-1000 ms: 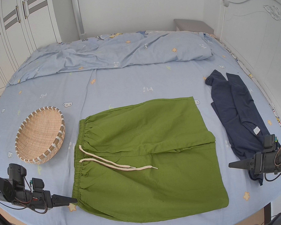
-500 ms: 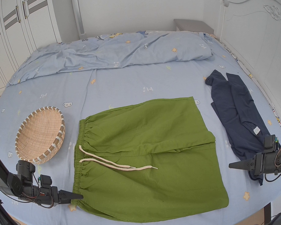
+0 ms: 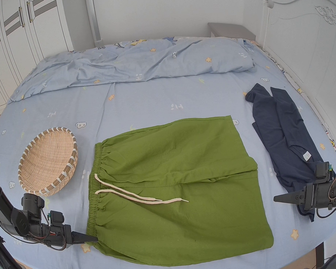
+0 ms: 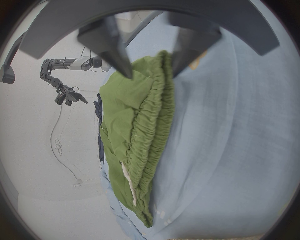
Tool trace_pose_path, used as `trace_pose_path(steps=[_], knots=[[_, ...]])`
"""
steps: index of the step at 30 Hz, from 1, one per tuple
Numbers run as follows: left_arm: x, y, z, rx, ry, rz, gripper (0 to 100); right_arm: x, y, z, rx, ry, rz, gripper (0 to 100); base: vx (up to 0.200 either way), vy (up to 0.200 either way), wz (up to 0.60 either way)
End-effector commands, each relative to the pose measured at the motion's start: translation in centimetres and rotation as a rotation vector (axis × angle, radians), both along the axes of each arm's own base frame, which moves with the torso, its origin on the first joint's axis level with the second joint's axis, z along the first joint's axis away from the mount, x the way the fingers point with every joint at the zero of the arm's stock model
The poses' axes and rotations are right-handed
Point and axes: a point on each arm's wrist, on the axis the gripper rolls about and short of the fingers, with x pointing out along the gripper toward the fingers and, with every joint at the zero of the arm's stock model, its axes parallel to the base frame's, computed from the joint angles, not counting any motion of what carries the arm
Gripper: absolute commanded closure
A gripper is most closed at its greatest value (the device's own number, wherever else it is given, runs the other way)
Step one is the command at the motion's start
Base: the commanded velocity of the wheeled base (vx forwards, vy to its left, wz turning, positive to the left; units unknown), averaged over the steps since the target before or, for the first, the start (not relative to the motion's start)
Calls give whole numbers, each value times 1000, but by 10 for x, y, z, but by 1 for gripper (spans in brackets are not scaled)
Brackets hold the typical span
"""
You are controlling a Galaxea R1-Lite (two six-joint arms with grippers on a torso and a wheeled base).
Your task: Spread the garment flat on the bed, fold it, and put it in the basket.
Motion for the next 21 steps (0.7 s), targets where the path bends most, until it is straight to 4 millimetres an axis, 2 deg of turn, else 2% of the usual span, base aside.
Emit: trace_pose_path(steps=[1, 5, 9, 12, 13, 21], knots=[[-6, 1, 1, -1, 7, 13, 100, -2, 0, -4, -3, 17, 1, 0, 0, 0, 0], [-12, 2, -2, -6, 27, 19, 100, -10, 0, -14, -10, 56, 10, 0, 0, 0, 0], [-21, 11, -5, -12, 31, 63, 100, -21, 0, -31, -22, 135, 24, 0, 0, 0, 0], [-22, 12, -5, -11, 29, 67, 100, -22, 0, -33, -22, 141, 24, 0, 0, 0, 0], [-23, 19, -5, -1, 11, 96, 100, -36, -2, -54, -39, 236, 27, 0, 0, 0, 0], [-21, 20, -5, 0, 6, 98, 100, -38, -3, -83, -44, 408, 100, 0, 0, 0, 0]])
